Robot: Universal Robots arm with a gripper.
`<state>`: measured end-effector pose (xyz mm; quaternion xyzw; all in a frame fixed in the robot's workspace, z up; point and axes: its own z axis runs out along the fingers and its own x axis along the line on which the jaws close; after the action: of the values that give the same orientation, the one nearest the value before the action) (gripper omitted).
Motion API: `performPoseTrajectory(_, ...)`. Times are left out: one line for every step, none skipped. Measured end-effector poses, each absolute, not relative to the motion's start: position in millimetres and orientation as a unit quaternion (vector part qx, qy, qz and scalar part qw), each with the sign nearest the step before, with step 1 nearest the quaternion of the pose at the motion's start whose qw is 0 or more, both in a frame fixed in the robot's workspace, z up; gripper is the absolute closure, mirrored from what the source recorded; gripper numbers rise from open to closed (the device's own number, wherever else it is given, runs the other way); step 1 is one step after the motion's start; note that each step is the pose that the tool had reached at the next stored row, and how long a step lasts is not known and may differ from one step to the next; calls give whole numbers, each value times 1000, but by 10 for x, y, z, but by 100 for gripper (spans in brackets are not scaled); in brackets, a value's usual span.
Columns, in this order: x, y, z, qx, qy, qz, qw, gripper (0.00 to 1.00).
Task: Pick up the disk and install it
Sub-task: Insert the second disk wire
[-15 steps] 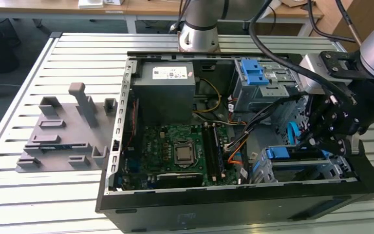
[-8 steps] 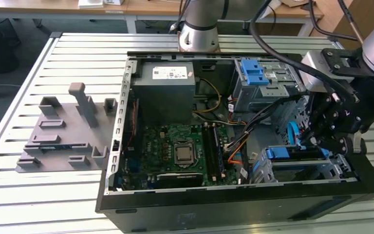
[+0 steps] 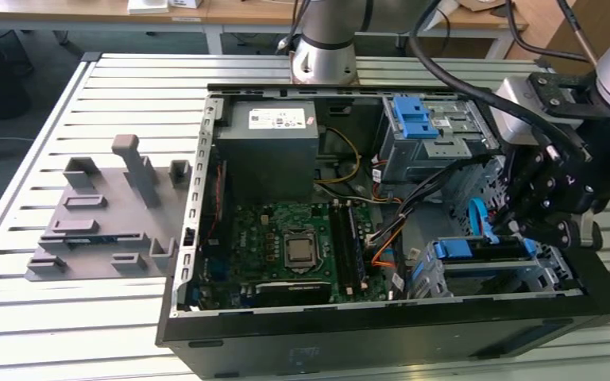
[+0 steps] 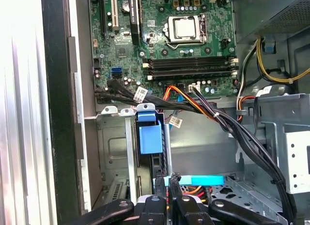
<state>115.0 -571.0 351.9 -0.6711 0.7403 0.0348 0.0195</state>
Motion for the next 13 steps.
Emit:
performPoseTrajectory(1150, -5710, 3524, -671, 740, 35, 20, 82)
performPoseTrajectory(1150, -5710, 3529, -671, 740, 35, 20, 82)
performPoseTrajectory(1150, -5710, 3529, -671, 740, 35, 20, 82)
performPoseTrajectory(1150, -5710, 3529, -671, 740, 35, 20, 82)
performPoseTrajectory(1150, -5710, 3530, -671, 740, 35, 20, 84)
performPoseTrajectory(1150, -5710, 3531, -671, 740, 35, 20, 84)
performPoseTrajectory(1150, -5710, 3532, -671, 740, 35, 20, 90)
performPoseTrajectory(1150, -5710, 3532, -671, 740, 35, 20, 90)
performPoseTrajectory(1150, -5710, 3532, -671, 740, 35, 20, 89)
performPoseTrajectory(1150, -5710, 3532, -671, 740, 35, 20, 89)
performPoseTrajectory(1150, -5710, 3532, -671, 740, 35, 20, 89)
performPoseTrajectory(1150, -5710, 3532, -671, 740, 35, 20, 89)
performPoseTrajectory(1150, -5710, 3533, -671, 740, 35, 20, 89)
